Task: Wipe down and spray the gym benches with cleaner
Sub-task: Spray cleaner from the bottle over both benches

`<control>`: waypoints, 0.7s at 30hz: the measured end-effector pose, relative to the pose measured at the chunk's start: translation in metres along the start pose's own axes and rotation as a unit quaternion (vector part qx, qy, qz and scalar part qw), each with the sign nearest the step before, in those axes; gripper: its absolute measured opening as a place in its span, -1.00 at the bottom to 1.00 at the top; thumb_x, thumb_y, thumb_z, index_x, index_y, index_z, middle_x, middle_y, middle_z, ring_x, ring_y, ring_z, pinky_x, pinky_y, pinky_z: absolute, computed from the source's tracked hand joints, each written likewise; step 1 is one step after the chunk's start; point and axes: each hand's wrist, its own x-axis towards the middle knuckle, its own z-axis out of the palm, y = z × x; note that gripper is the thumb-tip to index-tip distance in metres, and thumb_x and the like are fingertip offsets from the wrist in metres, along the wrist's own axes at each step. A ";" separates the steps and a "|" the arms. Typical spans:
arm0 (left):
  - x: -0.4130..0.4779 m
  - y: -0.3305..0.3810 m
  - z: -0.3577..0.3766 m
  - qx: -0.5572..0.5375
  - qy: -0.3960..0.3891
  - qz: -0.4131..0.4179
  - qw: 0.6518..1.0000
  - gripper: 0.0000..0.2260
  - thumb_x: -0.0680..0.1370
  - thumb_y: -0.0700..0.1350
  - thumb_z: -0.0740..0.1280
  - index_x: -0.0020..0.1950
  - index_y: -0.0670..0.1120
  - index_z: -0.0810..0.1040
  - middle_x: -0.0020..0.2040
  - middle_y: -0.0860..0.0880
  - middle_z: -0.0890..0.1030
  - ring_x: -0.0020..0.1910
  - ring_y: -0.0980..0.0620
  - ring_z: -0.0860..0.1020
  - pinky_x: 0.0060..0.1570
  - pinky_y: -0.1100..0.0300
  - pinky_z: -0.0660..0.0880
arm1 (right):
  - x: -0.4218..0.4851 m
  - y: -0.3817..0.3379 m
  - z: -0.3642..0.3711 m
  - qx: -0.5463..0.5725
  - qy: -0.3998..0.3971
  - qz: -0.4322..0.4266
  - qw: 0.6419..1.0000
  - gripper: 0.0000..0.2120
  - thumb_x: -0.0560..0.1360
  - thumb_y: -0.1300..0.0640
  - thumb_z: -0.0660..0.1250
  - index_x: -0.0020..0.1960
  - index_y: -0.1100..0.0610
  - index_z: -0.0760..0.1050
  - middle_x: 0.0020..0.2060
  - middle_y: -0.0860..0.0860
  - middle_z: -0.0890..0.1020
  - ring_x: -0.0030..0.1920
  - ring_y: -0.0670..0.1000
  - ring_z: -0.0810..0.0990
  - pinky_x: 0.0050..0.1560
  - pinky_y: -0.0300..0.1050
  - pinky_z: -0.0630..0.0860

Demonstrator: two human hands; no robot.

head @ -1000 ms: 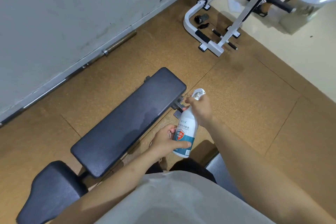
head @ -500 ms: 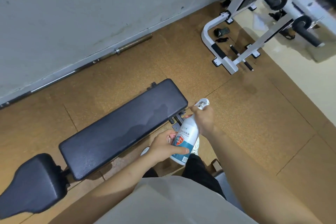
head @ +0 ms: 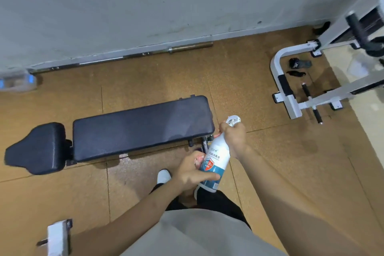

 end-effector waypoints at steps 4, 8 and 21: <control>-0.007 -0.007 0.001 -0.058 0.049 -0.003 0.997 -0.43 0.30 0.05 0.69 0.21 0.07 0.52 0.11 0.10 0.68 0.07 0.08 0.70 0.12 0.01 0.69 | -0.001 -0.009 0.017 -0.026 -0.075 -0.020 0.997 -0.89 0.54 0.33 0.35 0.06 0.28 0.52 -0.16 0.23 0.65 -0.42 0.14 0.69 -0.34 0.00 0.60; -0.024 -0.020 -0.012 -0.100 0.098 0.004 0.990 -0.37 0.20 0.18 0.68 0.17 0.09 0.54 0.09 0.09 0.71 0.06 0.06 0.72 0.08 -0.05 0.70 | -0.012 -0.019 0.050 -0.077 -0.124 -0.043 0.988 -0.88 0.49 0.36 0.34 -0.06 0.18 0.49 -0.26 0.15 0.62 -0.38 0.22 0.68 -0.23 0.16 0.61; -0.072 -0.081 -0.033 -0.286 0.259 -0.009 0.922 -0.45 0.37 -0.06 0.67 0.25 0.06 0.50 0.15 0.14 0.67 0.07 0.13 0.68 0.00 0.25 0.66 | -0.089 -0.016 0.189 -0.307 -0.325 -0.148 0.882 -0.96 0.52 0.31 0.30 -0.07 0.20 0.47 -0.29 0.14 0.61 -0.43 0.14 0.65 -0.19 0.05 0.58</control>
